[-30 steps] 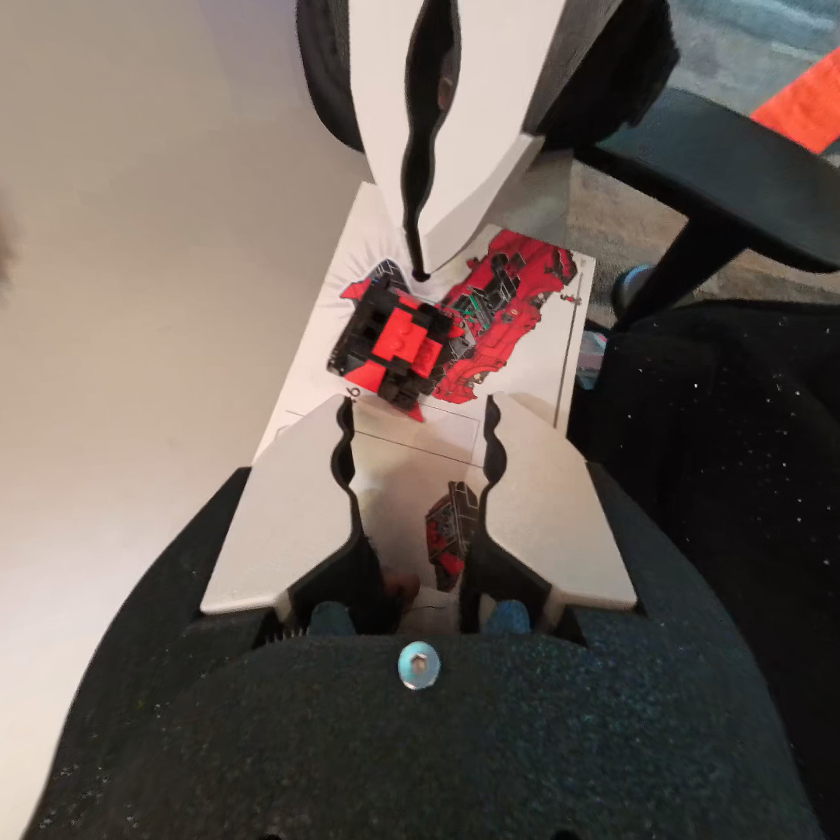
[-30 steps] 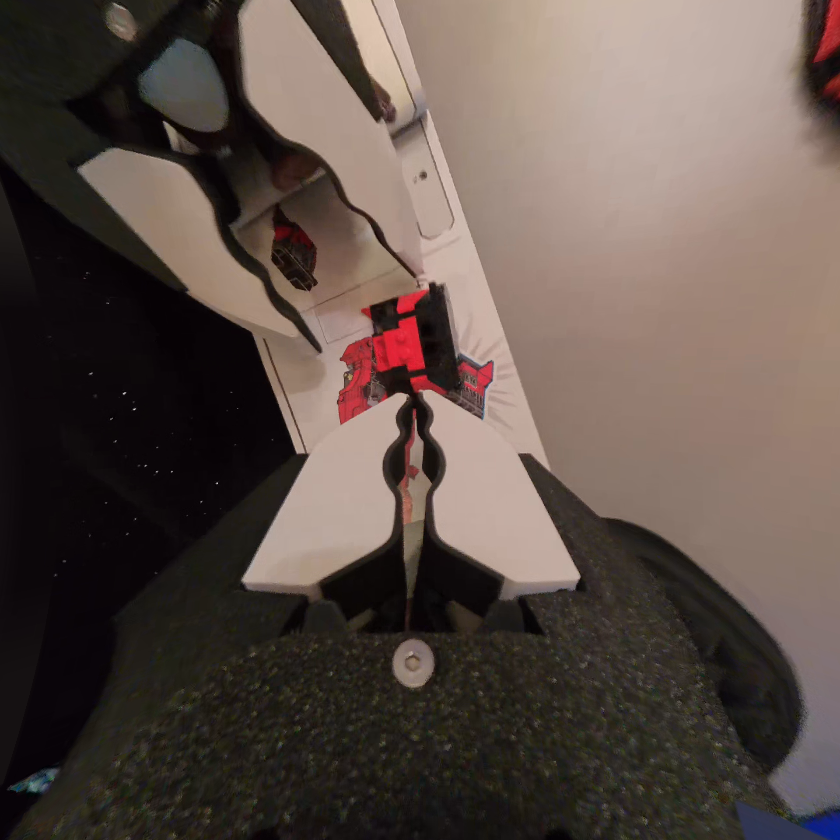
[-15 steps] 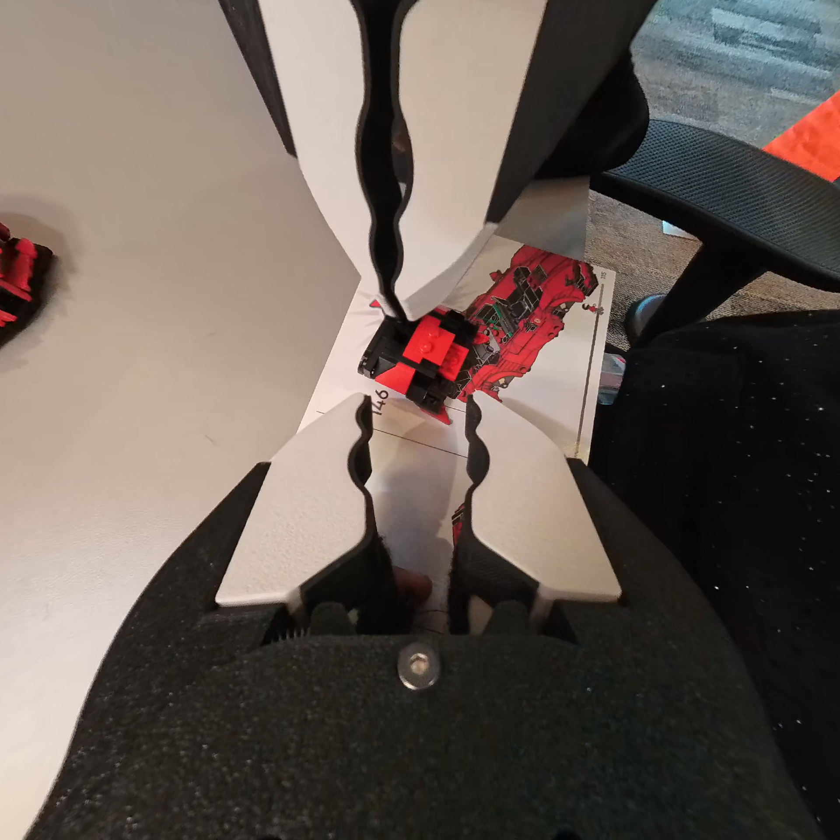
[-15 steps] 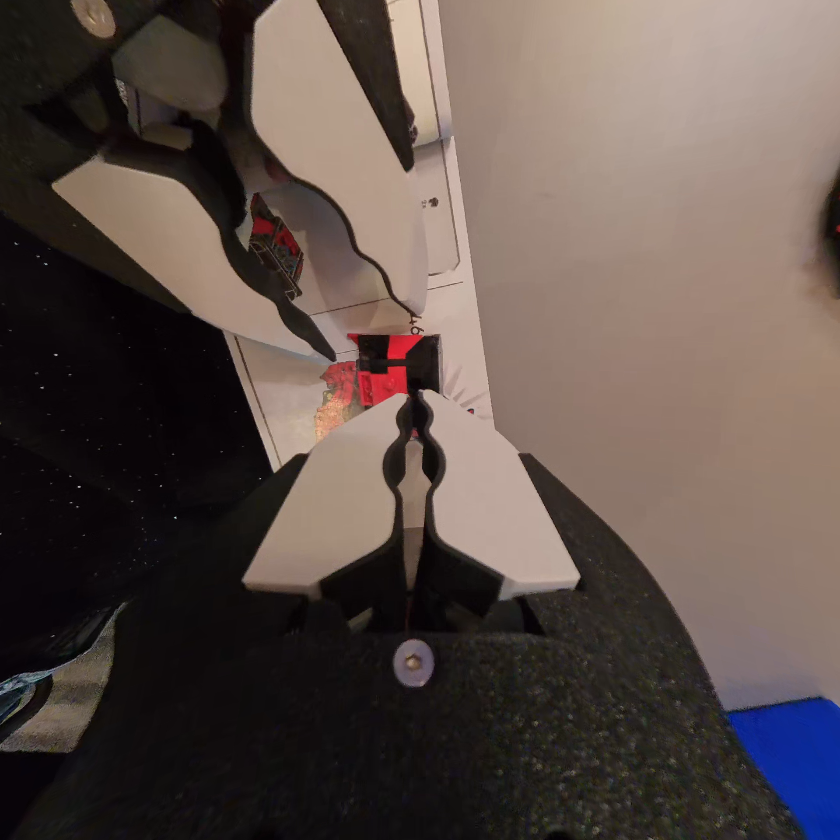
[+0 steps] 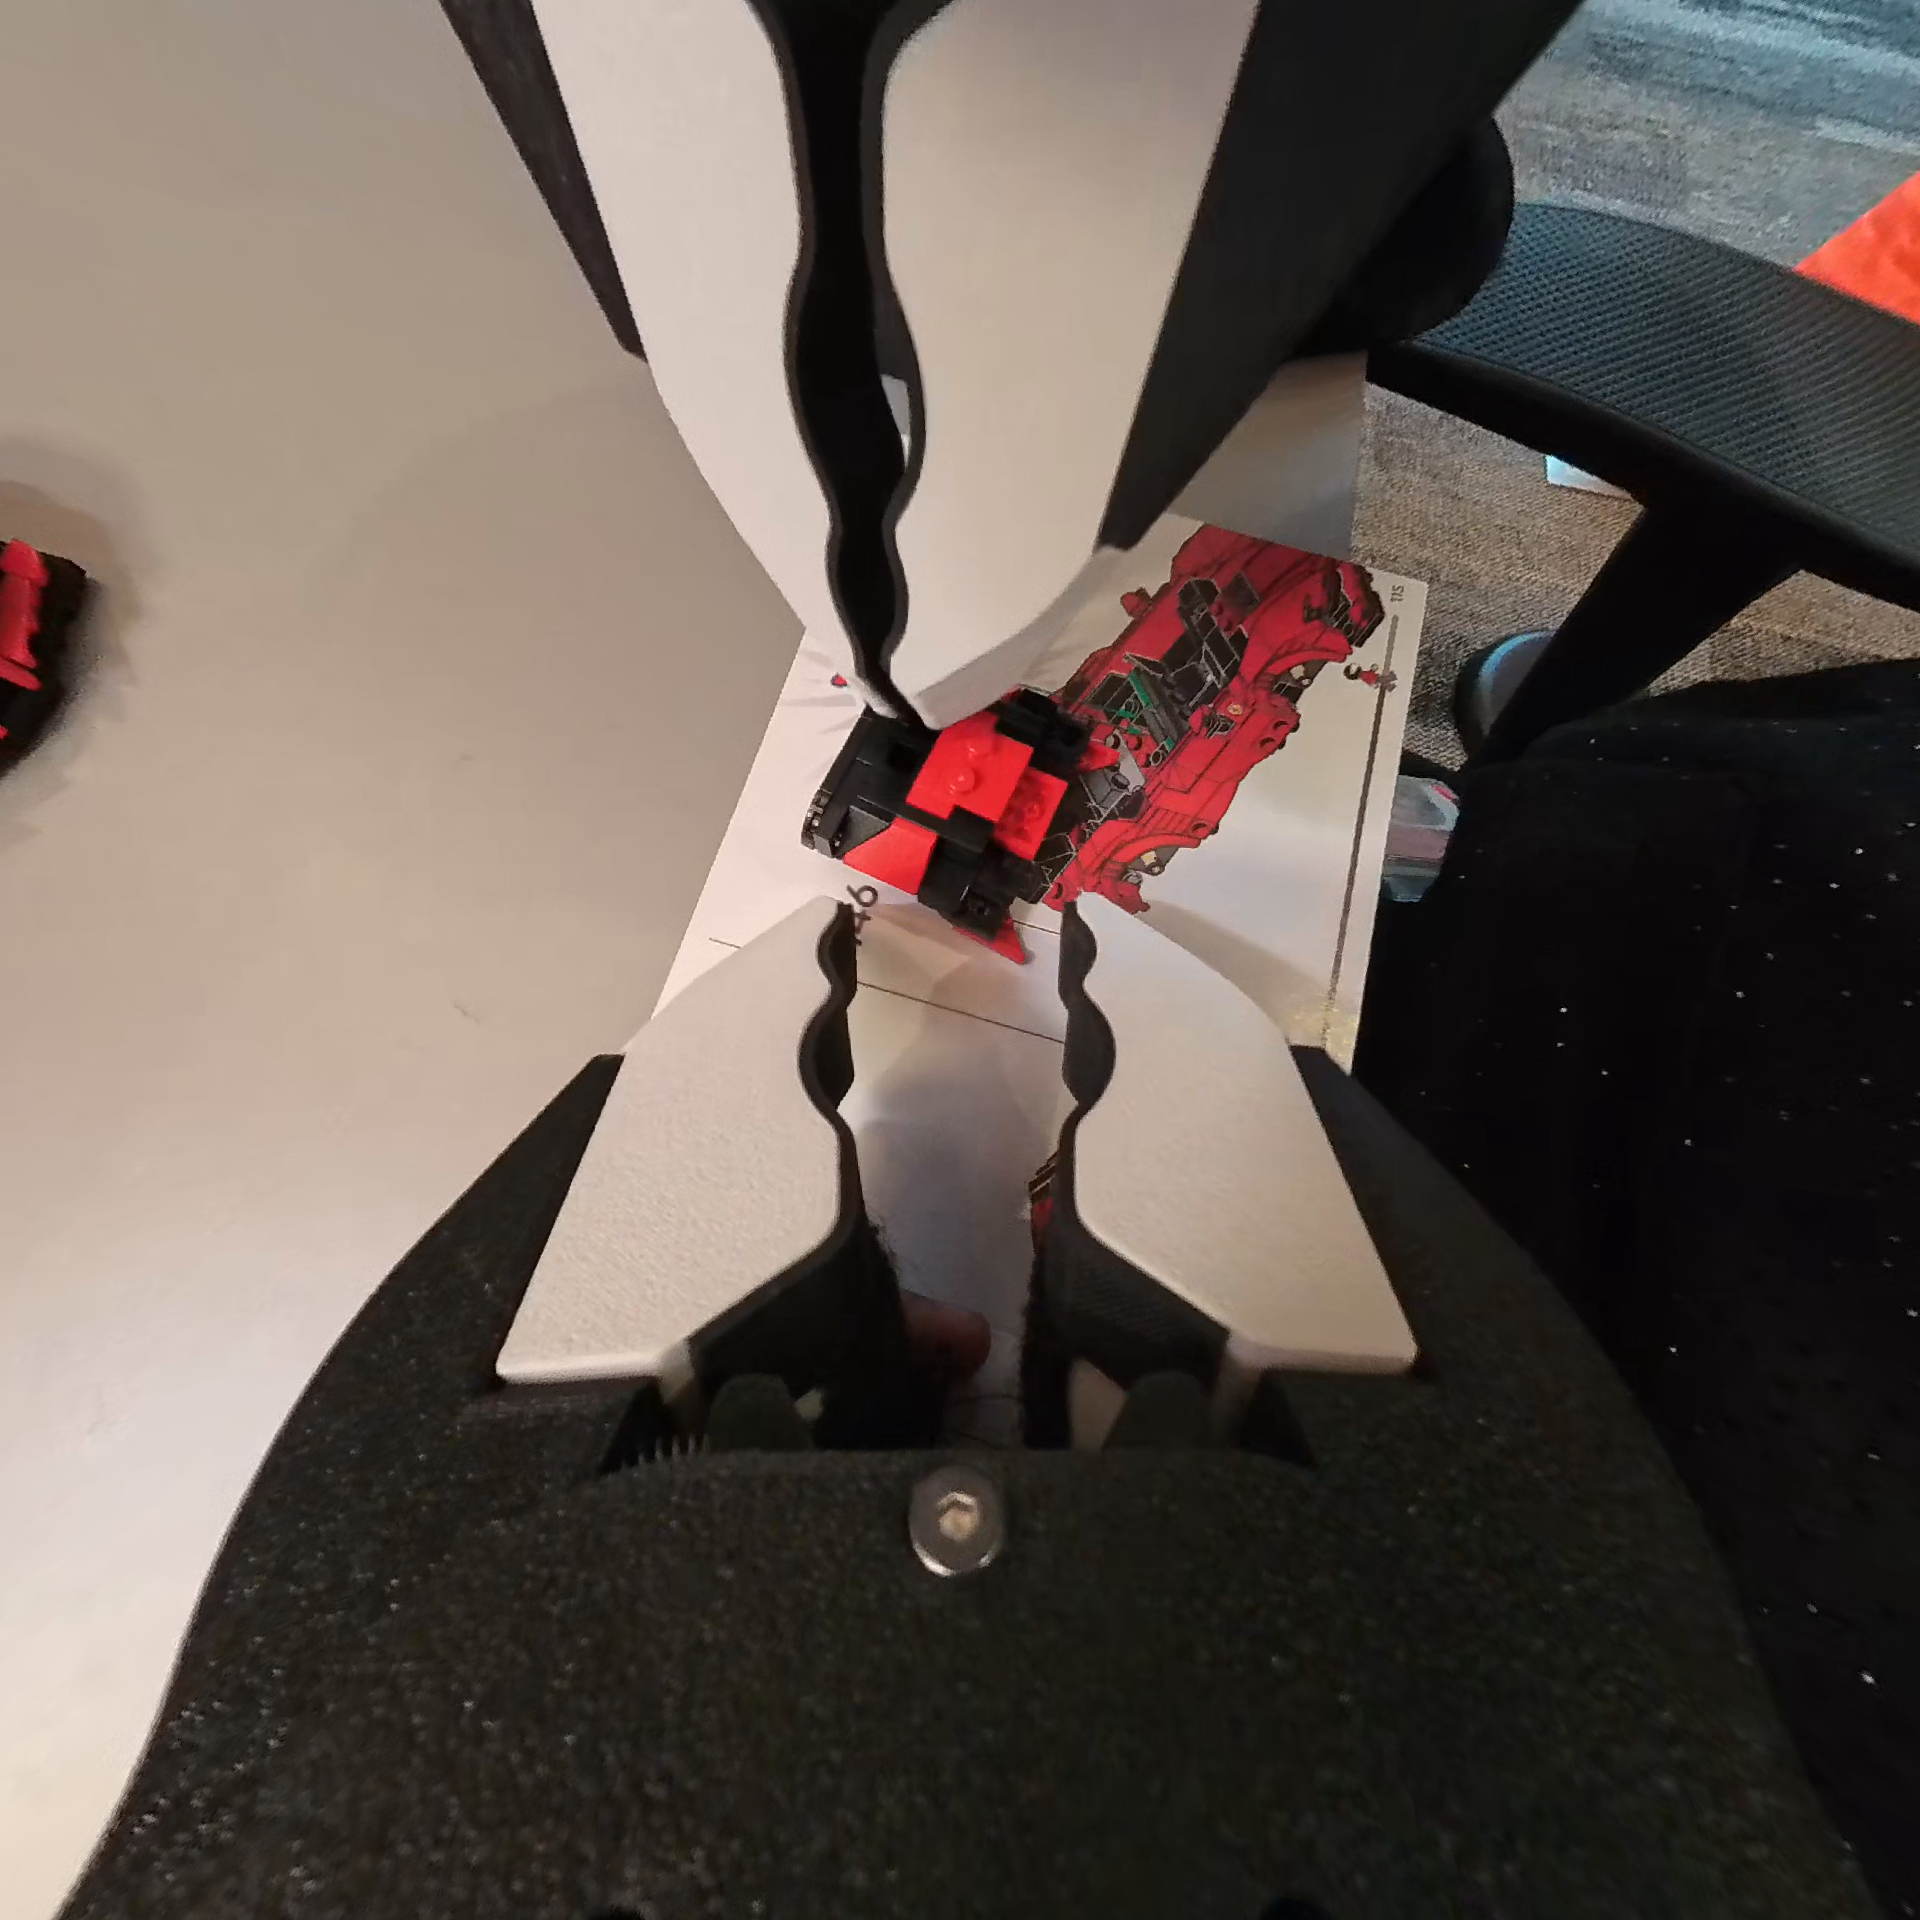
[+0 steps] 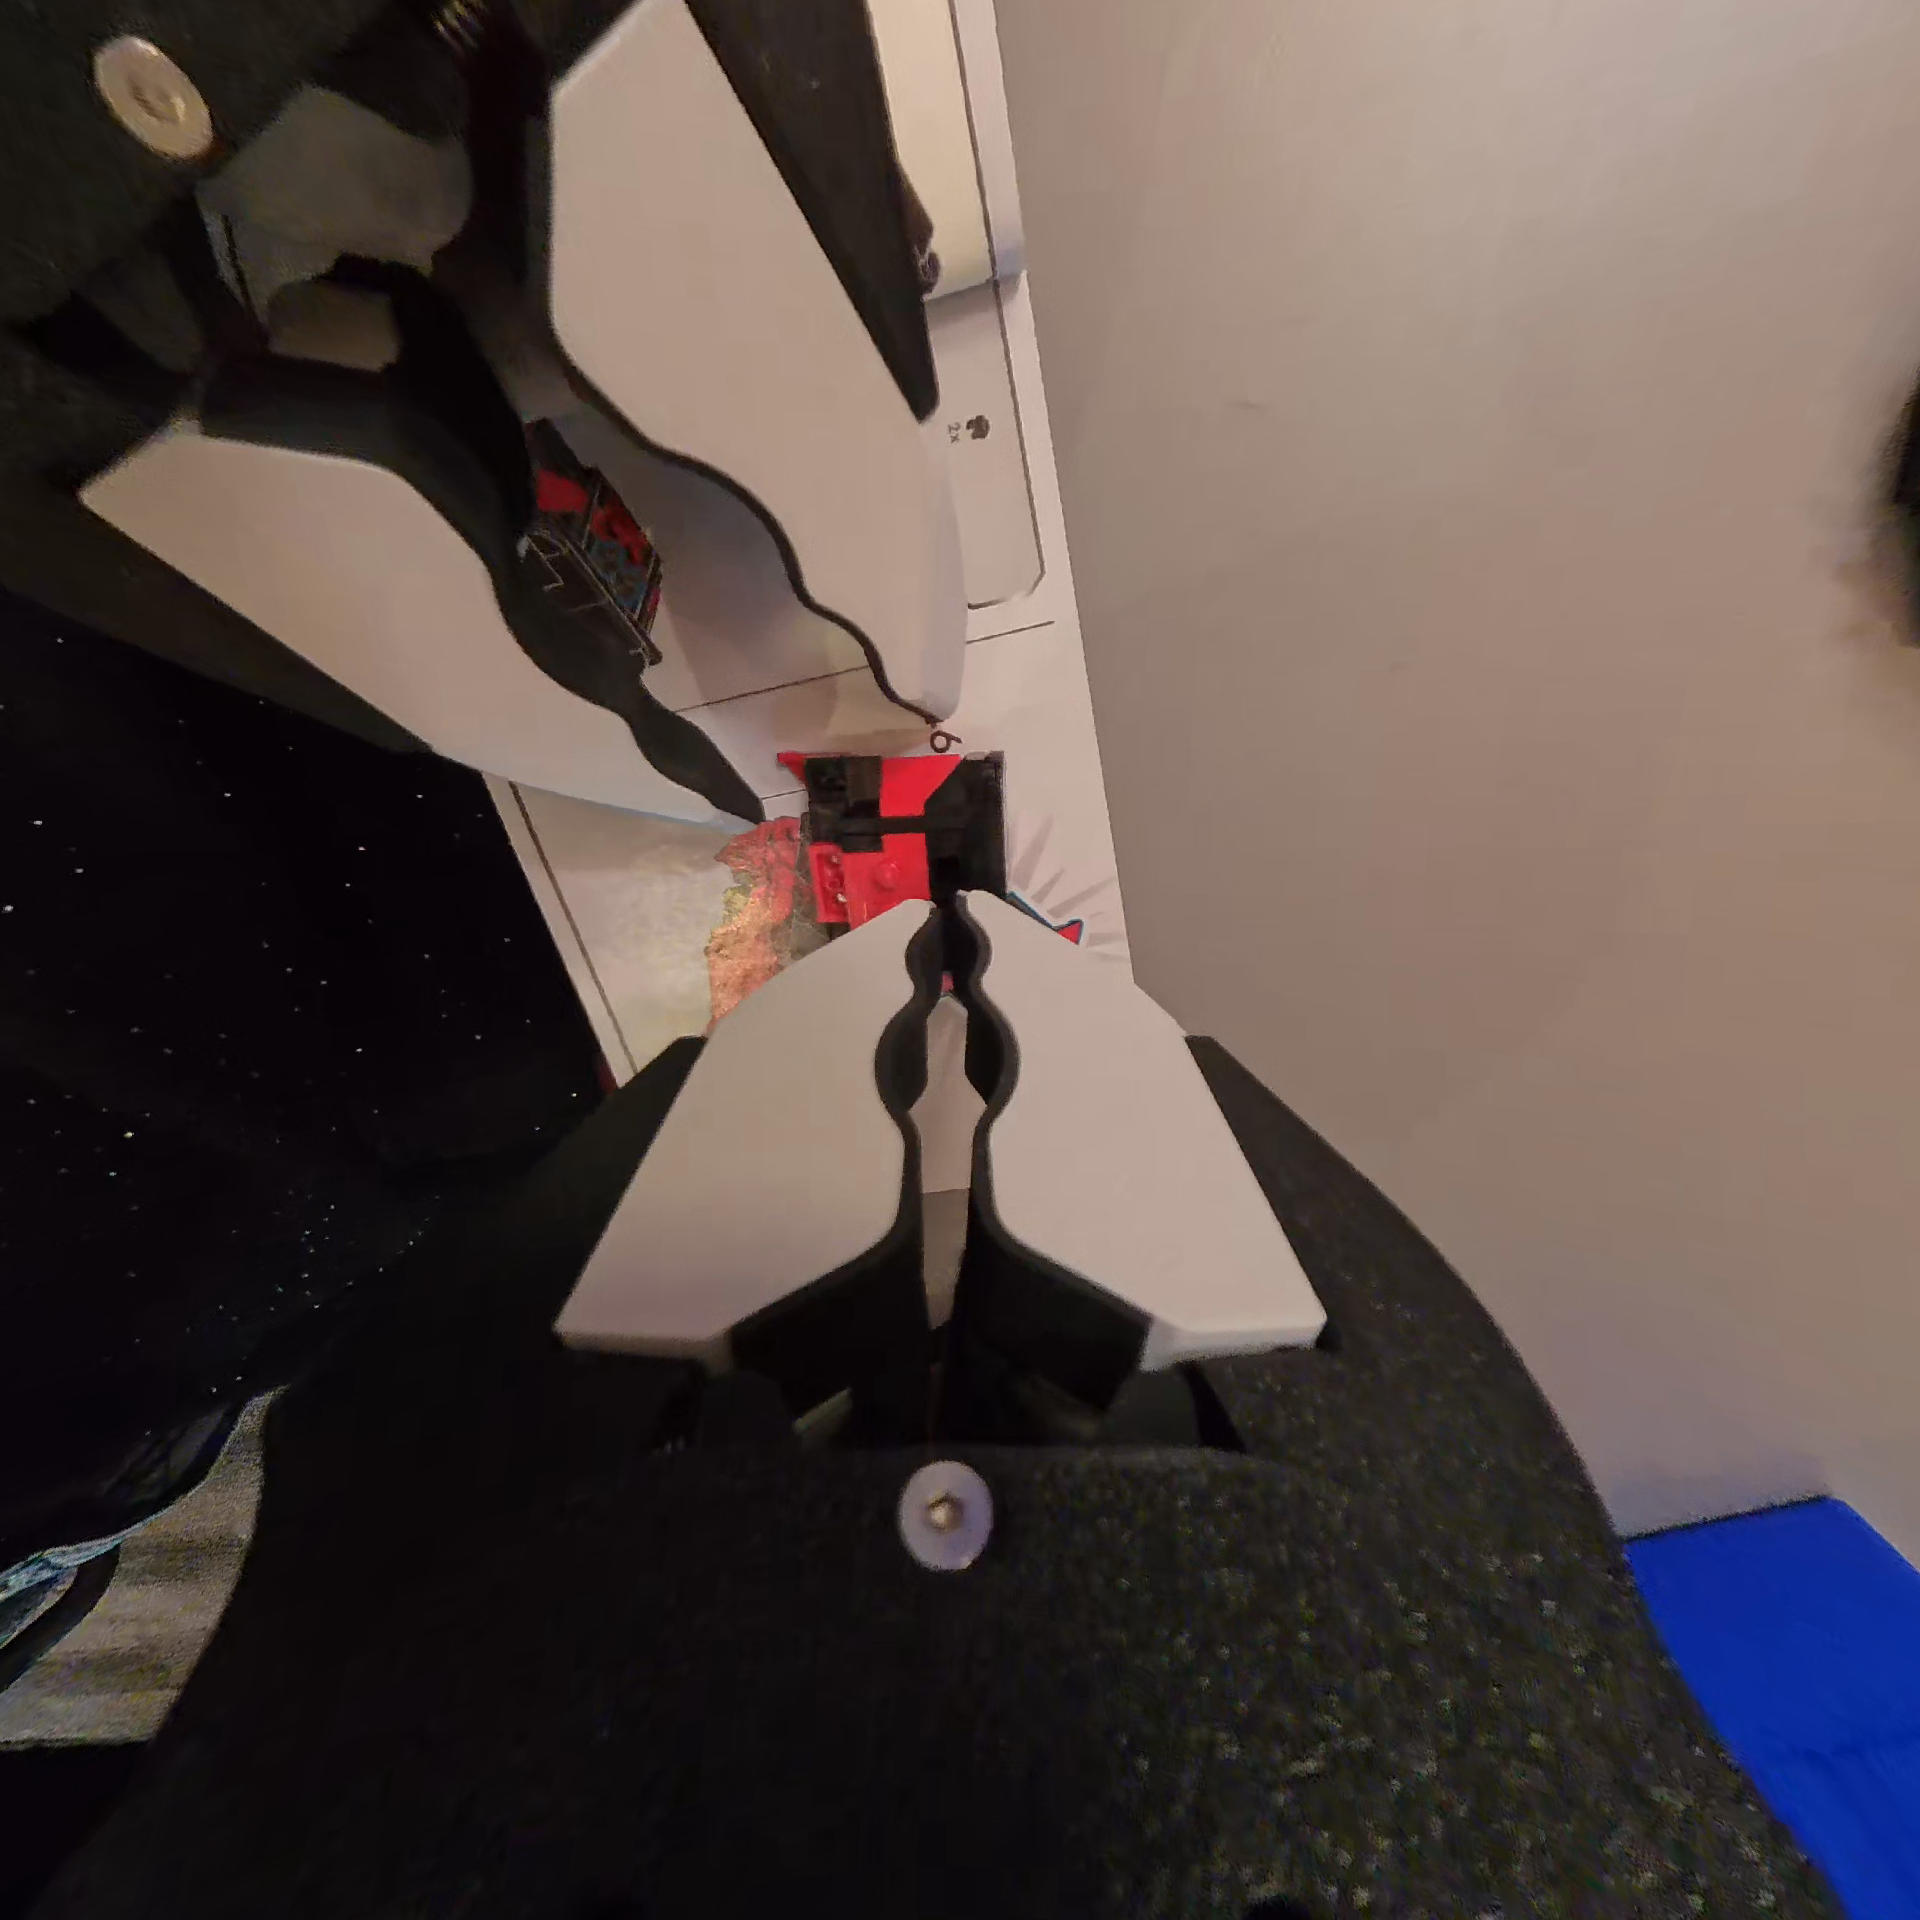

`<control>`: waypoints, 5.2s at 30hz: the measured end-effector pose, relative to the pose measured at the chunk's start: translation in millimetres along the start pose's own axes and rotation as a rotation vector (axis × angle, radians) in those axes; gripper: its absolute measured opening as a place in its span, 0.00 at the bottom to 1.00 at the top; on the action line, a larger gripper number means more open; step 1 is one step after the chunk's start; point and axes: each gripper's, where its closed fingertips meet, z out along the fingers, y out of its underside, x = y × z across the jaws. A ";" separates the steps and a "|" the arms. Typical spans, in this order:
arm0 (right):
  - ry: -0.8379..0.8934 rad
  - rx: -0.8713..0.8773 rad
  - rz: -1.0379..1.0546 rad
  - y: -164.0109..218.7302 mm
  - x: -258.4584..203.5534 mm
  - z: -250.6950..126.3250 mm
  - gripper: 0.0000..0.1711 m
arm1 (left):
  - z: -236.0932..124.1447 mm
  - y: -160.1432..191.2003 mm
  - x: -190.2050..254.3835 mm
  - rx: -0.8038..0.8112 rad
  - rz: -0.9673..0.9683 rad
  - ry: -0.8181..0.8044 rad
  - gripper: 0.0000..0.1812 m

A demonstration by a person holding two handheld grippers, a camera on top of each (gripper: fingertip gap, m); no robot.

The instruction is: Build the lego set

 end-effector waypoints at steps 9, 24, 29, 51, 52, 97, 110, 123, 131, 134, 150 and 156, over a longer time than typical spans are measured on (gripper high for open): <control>0.045 -0.008 0.042 -1.6 -1.0 1.9 0.01 | 2.0 1.4 2.4 -0.014 0.009 0.013 0.18; 0.126 0.101 0.116 -1.6 0.0 2.7 0.01 | 4.4 3.1 5.2 -0.030 0.030 0.016 0.15; 0.142 0.141 0.106 -1.7 0.0 3.7 0.01 | 4.6 3.2 5.0 -0.030 0.034 0.011 0.15; 0.007 0.176 0.130 49.9 -3.3 -15.8 0.10 | 4.3 3.1 5.7 -0.028 0.028 0.021 0.16; -0.012 0.147 0.140 63.0 -8.6 -13.2 0.11 | 4.3 3.1 5.6 -0.028 0.028 0.021 0.16; 1.088 0.857 -0.624 -48.9 -64.0 -119.7 0.04 | -104.2 -101.2 41.5 0.929 -0.384 0.532 0.04; 0.100 0.914 -0.523 -48.3 -96.8 -113.3 0.04 | -116.3 -77.9 70.9 0.623 0.047 0.598 0.04; 0.118 0.806 -0.696 -49.9 -107.7 -103.3 0.03 | -110.8 -71.8 77.7 0.523 0.078 0.668 0.04; 0.103 0.824 -0.695 -46.4 -107.2 -103.4 0.02 | -108.1 -72.2 79.4 0.478 0.098 0.706 0.04; 0.137 0.883 -0.648 -45.9 -100.1 -109.3 0.01 | -109.3 -78.0 73.9 0.518 0.065 0.692 0.05; 0.273 1.017 -0.596 -48.2 -91.0 -122.8 0.01 | -111.8 -87.6 66.4 0.625 0.018 0.674 0.00; 0.282 1.017 -0.583 -47.6 -88.1 -122.2 0.01 | -111.7 -87.7 65.5 0.630 0.023 0.659 0.03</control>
